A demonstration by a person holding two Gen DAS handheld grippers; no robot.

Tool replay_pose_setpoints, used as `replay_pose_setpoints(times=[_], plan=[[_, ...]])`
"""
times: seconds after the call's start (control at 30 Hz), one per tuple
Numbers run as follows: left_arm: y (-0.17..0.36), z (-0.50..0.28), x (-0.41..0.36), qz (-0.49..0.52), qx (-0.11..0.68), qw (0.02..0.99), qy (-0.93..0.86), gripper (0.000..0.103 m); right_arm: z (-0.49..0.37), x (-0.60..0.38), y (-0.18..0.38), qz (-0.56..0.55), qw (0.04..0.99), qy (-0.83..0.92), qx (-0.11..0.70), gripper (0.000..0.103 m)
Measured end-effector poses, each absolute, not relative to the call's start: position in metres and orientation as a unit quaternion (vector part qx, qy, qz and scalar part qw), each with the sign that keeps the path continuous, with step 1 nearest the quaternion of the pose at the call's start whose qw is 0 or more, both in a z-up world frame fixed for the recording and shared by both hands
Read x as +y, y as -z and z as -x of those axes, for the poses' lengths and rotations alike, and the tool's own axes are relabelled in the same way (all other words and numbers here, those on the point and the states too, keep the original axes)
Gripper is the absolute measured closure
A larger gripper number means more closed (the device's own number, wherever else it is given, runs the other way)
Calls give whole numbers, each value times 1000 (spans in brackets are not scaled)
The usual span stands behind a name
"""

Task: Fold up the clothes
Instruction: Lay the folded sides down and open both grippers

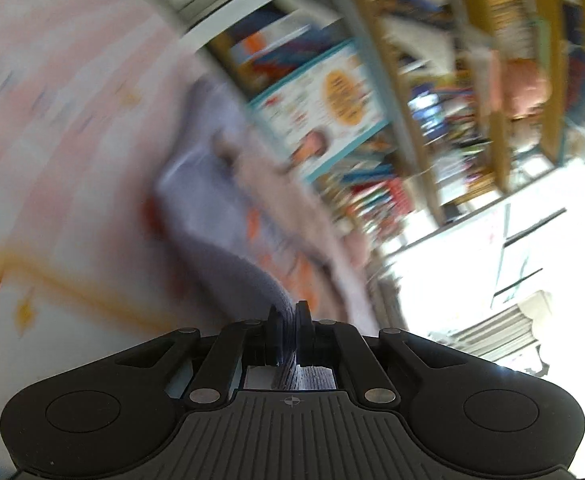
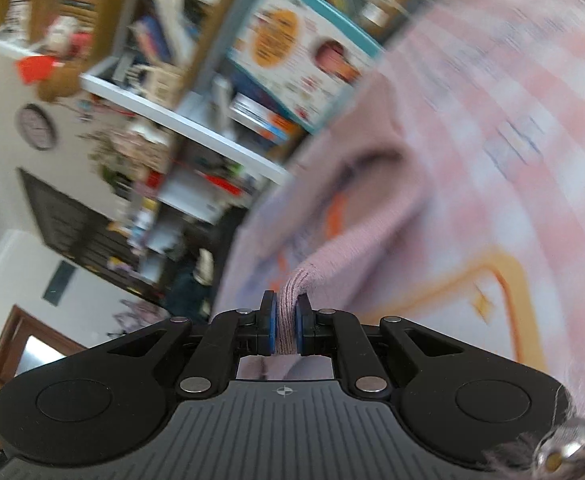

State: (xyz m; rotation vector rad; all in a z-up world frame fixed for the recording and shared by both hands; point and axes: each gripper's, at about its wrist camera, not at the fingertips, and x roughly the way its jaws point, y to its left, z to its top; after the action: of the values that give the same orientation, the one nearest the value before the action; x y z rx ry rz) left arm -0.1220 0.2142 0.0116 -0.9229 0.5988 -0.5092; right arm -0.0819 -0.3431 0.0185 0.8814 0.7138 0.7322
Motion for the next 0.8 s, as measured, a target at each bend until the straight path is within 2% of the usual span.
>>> replay_pose_setpoints(times=[0.27, 0.53, 0.8], plan=[[-37, 73, 214, 473, 154, 821, 279, 99, 29, -337, -54, -423, 807, -351, 216, 95], [-43, 17, 218, 462, 158, 833, 259, 99, -30, -329, -61, -432, 816, -336, 186, 95], [-24, -24, 222, 449, 190, 845, 220, 99, -87, -319, -37, -435, 822, -302, 208, 95]])
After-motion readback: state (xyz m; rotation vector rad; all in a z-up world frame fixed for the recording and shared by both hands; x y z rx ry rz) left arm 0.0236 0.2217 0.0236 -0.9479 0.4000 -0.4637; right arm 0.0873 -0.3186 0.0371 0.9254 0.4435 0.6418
